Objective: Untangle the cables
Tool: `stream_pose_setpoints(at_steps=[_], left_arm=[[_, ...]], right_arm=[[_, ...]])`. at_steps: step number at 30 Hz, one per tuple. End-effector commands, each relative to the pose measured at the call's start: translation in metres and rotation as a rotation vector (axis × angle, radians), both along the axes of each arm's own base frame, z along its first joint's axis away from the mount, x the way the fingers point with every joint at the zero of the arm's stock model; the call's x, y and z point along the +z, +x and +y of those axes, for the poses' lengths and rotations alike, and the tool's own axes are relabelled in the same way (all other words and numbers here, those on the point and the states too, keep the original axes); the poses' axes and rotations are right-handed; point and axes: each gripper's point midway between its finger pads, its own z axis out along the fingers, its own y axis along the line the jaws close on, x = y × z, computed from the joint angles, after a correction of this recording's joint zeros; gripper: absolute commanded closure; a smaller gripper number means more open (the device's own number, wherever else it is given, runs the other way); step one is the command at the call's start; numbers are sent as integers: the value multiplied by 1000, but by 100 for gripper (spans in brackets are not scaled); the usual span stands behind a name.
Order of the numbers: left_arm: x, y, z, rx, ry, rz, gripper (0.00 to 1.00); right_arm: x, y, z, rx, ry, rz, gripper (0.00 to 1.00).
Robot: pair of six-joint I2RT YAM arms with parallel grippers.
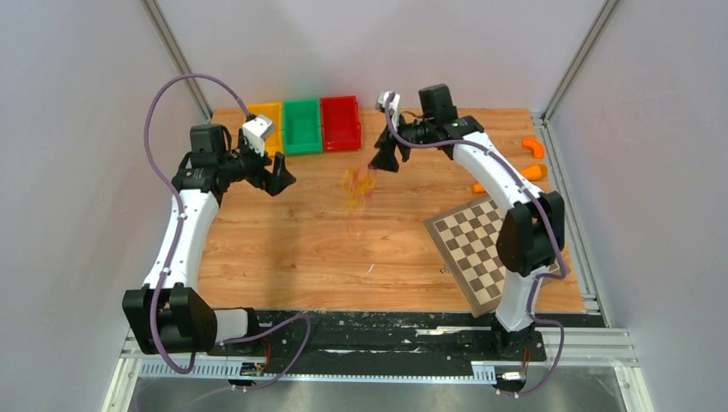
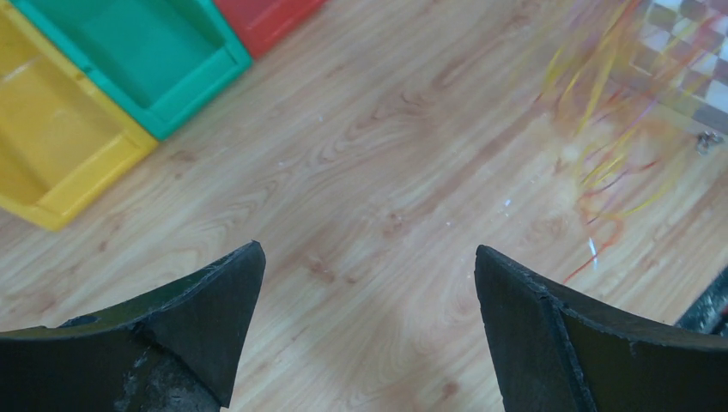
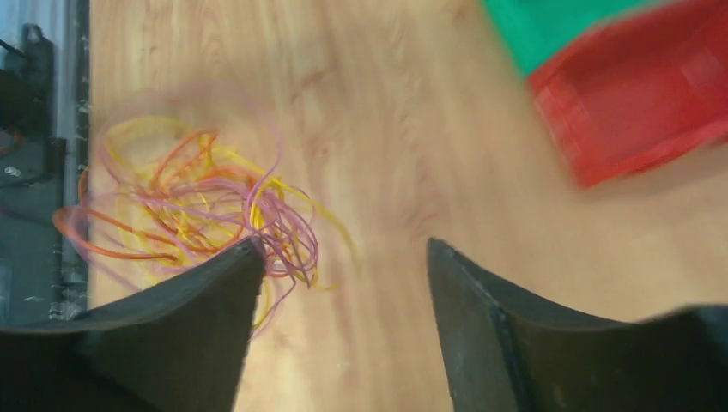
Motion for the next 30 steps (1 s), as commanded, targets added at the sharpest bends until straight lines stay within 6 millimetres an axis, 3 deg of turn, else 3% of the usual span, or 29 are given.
stream_pose_setpoints(at_steps=[1, 5, 11, 14, 18, 24, 26, 28, 30], left_arm=[[-19, -22, -13, -136, -7, 38, 0], [-47, -47, -25, -233, -45, 175, 0], [-86, -82, -55, -366, -74, 312, 0], [-99, -93, -63, -379, -110, 363, 0], [-110, -98, -65, -373, -129, 385, 0], [-116, -101, -59, -354, -97, 358, 0], [-113, -101, -58, -343, -107, 340, 0], [-109, -98, -53, -318, -124, 308, 0], [-104, -92, -44, -268, -148, 263, 0]], right_arm=[[-99, -20, -12, -34, -108, 404, 18], [-141, -38, -23, -50, -185, 561, 13], [-159, -64, -17, -15, -191, 645, 14], [-163, -78, -3, 29, -182, 675, 13], [-178, -108, 19, 103, -209, 689, 1], [-209, -130, 63, 135, -259, 670, 4], [-220, -128, 70, 131, -281, 664, 19], [-217, -122, 73, 130, -271, 653, 54], [-192, -110, 75, 144, -227, 585, 87]])
